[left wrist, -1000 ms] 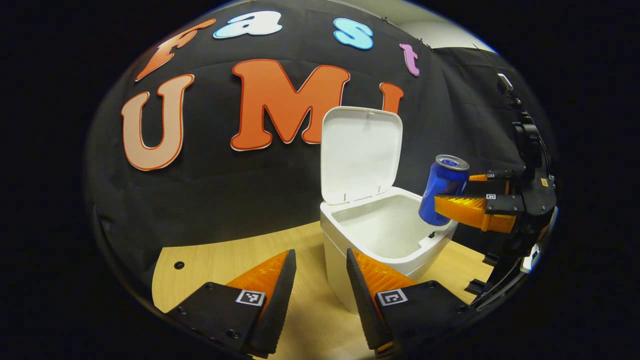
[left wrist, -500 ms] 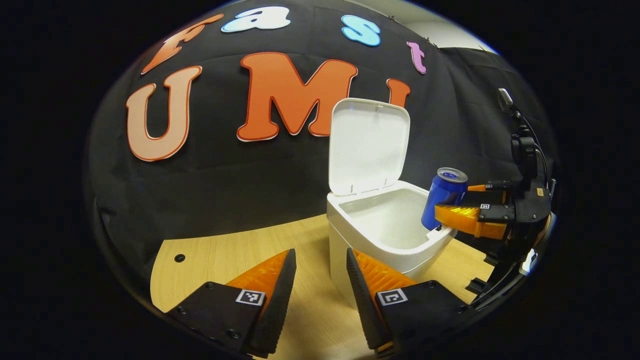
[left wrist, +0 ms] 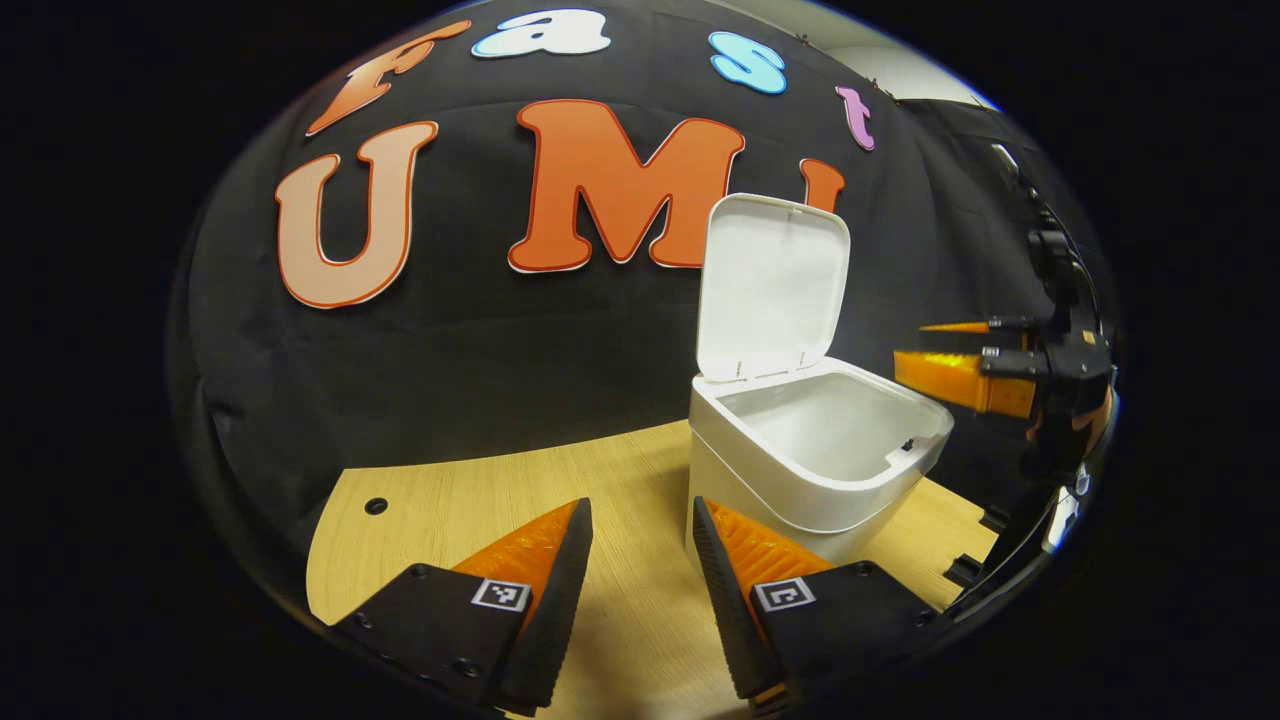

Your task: Press the lid of the desktop garbage bin to open it, pick up the crumpled paper on the desktop and throw it into the bin, then pick up the pop can on the desktop and drop it into the bin, and finally close the garbage bin lid.

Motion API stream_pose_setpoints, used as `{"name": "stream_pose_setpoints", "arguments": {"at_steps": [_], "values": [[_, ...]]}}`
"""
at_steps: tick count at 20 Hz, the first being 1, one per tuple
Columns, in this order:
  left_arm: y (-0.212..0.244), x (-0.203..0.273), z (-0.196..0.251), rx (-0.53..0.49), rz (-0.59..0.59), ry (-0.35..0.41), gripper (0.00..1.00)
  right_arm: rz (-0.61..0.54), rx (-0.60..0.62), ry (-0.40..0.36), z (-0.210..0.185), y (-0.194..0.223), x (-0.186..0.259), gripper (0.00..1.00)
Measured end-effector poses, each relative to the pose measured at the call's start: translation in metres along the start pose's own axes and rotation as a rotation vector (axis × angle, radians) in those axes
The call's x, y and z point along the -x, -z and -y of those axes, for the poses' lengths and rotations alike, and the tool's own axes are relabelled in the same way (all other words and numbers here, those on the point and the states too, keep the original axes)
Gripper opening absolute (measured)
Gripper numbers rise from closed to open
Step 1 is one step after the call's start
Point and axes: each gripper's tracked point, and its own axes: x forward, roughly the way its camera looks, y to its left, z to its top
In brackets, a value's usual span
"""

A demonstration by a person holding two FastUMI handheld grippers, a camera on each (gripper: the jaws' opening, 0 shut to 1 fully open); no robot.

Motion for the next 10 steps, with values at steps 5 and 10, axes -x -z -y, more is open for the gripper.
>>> {"name": "stream_pose_setpoints", "arguments": {"at_steps": [5, 10], "values": [[0.002, 0.004, -0.01, 0.001, 0.0, -0.016, 0.66, 0.11, 0.059, 0.033, 0.015, -0.071, -0.011, 0.84], [0.005, 0.012, -0.025, 0.01, 0.003, -0.042, 0.68, 0.197, 0.114, 0.051, 0.017, -0.134, -0.024, 0.84]]}}
